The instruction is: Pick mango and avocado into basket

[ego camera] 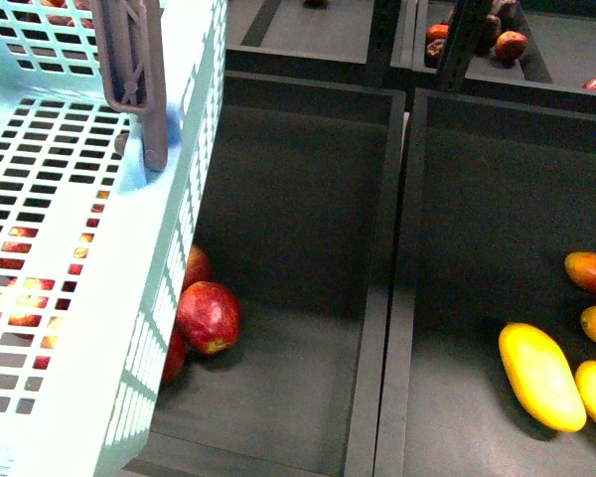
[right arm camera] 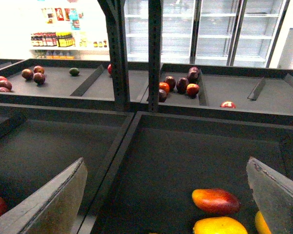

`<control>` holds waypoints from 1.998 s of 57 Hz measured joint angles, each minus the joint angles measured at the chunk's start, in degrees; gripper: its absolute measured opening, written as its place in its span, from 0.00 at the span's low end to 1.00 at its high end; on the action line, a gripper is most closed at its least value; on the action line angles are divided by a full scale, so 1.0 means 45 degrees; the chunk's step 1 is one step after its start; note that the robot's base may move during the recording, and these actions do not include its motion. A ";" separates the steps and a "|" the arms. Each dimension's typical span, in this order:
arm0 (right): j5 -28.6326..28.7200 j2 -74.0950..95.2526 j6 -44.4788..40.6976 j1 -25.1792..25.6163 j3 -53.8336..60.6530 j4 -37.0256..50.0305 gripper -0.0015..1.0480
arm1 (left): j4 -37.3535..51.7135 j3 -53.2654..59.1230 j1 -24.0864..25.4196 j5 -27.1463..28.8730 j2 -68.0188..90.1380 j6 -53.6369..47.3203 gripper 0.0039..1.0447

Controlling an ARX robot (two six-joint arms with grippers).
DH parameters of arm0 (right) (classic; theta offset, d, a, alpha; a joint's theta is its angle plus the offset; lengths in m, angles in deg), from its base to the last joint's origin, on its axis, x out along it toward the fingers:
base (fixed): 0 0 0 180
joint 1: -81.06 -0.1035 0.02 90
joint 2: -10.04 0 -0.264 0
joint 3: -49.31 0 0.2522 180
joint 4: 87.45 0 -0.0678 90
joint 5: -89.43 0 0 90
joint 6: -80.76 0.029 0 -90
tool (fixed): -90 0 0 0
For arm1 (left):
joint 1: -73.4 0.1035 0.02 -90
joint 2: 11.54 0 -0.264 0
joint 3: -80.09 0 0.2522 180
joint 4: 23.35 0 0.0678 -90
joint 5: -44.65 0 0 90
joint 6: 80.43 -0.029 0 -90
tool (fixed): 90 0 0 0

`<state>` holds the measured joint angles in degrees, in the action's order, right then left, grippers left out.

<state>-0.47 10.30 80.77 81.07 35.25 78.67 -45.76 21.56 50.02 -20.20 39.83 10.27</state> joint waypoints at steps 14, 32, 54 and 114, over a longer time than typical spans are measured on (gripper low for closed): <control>0.0000 0.0000 0.0000 0.0005 0.0000 0.0000 0.93 | 0.0000 0.0000 0.0005 0.0107 0.0000 -0.0010 0.09; 0.0005 0.0000 0.0000 0.0005 0.0000 0.0000 0.93 | 0.1831 0.0121 -0.0151 0.0947 0.0957 -0.8869 0.09; -0.0005 0.0000 0.0000 0.0000 0.0000 0.0000 0.93 | 0.0573 -0.2943 -0.1137 -0.6188 0.6319 -1.7102 0.09; -0.0189 0.0049 0.0112 -0.0044 -0.0015 -0.0073 0.93 | 0.0019 -0.4862 -0.2584 -0.8029 0.8854 -1.7490 0.09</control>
<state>-1.32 10.51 81.27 80.87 35.19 78.34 -45.67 -0.32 38.39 -56.33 79.68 -68.44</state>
